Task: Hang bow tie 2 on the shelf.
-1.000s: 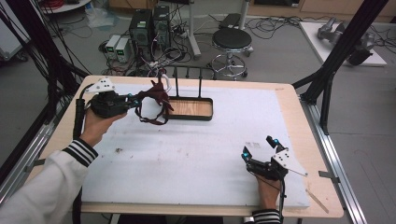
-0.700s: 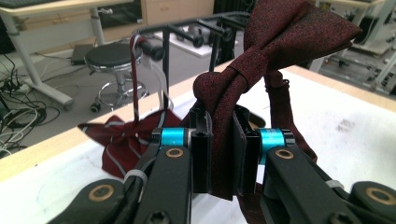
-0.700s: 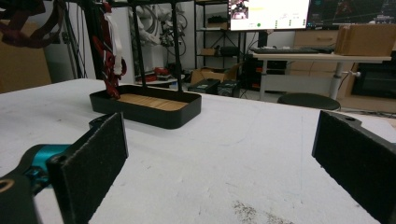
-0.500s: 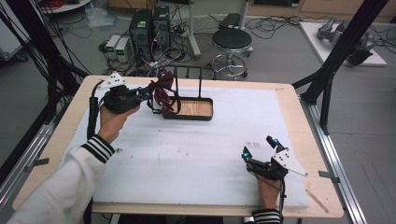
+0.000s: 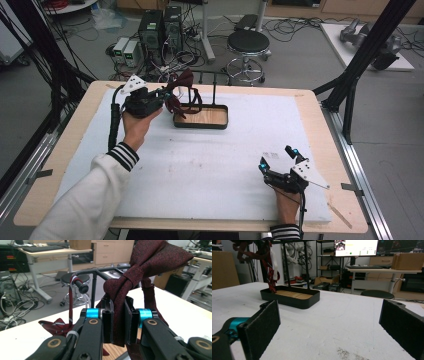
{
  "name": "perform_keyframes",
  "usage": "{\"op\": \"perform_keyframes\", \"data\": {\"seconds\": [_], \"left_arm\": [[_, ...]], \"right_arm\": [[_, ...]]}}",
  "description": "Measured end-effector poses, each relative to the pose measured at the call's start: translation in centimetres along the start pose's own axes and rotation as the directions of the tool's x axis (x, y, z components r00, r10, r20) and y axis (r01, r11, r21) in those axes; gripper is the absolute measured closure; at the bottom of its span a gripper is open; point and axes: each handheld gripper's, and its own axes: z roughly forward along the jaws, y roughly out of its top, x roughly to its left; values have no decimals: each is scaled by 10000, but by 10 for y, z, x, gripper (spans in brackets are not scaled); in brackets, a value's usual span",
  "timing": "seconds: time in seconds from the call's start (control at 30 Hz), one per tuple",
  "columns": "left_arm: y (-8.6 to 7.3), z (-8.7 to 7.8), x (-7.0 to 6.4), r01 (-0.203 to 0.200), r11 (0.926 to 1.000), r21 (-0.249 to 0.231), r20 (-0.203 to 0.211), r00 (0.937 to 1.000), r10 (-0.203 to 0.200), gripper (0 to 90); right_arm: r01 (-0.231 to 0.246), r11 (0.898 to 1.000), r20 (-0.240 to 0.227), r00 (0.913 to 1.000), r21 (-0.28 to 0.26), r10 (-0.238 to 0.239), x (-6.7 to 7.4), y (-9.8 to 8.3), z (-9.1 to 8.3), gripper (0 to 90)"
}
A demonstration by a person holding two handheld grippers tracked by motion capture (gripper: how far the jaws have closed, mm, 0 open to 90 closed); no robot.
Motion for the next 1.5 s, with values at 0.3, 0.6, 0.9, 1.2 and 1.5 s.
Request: {"op": "perform_keyframes", "data": {"seconds": [0.3,0.6,0.9,1.2,1.5], "left_arm": [[-1,14,-11,176,9997,-154,-778,9968,-188,802],[-4,21,-12,457,9985,-310,-1344,9897,-494,802],[-9,30,-15,745,9964,-413,-1790,9805,-807,804],[-13,38,-15,749,9970,-217,-2160,9733,-778,805],[-12,48,-14,709,9974,-92,-2330,9699,-711,805]], "right_arm": [[-5,10000,1,10000,-3,5,0,0,0,25],[-33,10000,-2,10000,8,33,-1,0,0,25],[-61,10000,-25,10000,5,61,-1,0,0,25],[-23,10000,-21,10000,-5,23,-1,0,0,26],[-22,10000,-17,10000,2,22,-1,0,0,26]]}}
